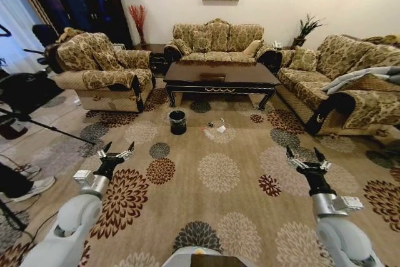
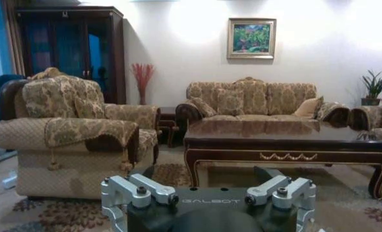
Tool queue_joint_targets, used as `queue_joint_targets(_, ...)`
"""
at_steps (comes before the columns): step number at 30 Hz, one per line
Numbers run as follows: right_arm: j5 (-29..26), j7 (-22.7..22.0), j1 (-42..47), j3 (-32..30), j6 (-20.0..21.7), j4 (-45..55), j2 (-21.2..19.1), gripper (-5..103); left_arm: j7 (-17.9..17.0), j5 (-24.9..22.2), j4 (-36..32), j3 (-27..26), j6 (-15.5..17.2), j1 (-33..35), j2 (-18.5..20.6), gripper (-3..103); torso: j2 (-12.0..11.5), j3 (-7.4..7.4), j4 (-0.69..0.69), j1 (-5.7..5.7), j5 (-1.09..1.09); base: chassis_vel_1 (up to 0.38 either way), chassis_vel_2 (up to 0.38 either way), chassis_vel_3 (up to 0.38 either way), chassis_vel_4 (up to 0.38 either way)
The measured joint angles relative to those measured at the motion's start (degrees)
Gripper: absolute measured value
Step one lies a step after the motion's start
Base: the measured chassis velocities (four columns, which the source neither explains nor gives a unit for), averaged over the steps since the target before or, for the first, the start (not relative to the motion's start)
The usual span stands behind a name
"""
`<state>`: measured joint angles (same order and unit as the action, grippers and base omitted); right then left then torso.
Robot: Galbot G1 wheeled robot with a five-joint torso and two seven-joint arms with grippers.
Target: Move to the front of the table and pick up the trash from the floor, then place it into the trash bin.
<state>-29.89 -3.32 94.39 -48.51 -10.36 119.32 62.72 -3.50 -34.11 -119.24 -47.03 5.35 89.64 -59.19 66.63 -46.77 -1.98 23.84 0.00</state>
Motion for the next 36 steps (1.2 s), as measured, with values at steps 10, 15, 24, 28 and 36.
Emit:
queue_joint_targets(10,0.9,0.1,0.3,0.5,-0.5,-0.7,0.7,100,-0.2,1.0,0.7,0.2,-0.6,-0.1,-0.2,100,-2.2,1.13,0.0,-1.02,0.0,0.0,0.0,0.0,0.0)
queue_joint_targets(15,0.9,0.0,-0.1,0.8,-0.5,-1.2,0.6,100,-0.2,1.5,0.7,0.2,-1.7,0.0,-0.6,100,-3.7,2.0,0.0,-1.71,0.0,0.0,0.0,0.0,0.0)
queue_joint_targets(24,0.9,-0.2,-0.6,1.1,-0.5,-1.5,0.5,100,-0.2,1.8,0.7,0.2,-2.5,0.2,-1.0,100,-6.2,3.38,0.0,-2.78,0.0,0.0,0.0,0.0,0.0)
queue_joint_targets(28,0.9,-0.2,-0.5,1.1,-0.5,-1.5,0.7,100,-0.2,1.7,0.7,0.3,-2.9,0.0,-1.2,100,-7.3,3.97,0.0,-3.28,0.0,0.0,0.0,0.0,0.0)
queue_joint_targets(36,0.8,-0.3,-0.6,1.1,-0.5,-1.7,0.4,100,-0.2,2.4,1.0,0.5,-5.3,-0.1,-1.5,100,-9.8,5.35,0.0,-4.43,0.0,0.0,0.0,0.0,0.0)
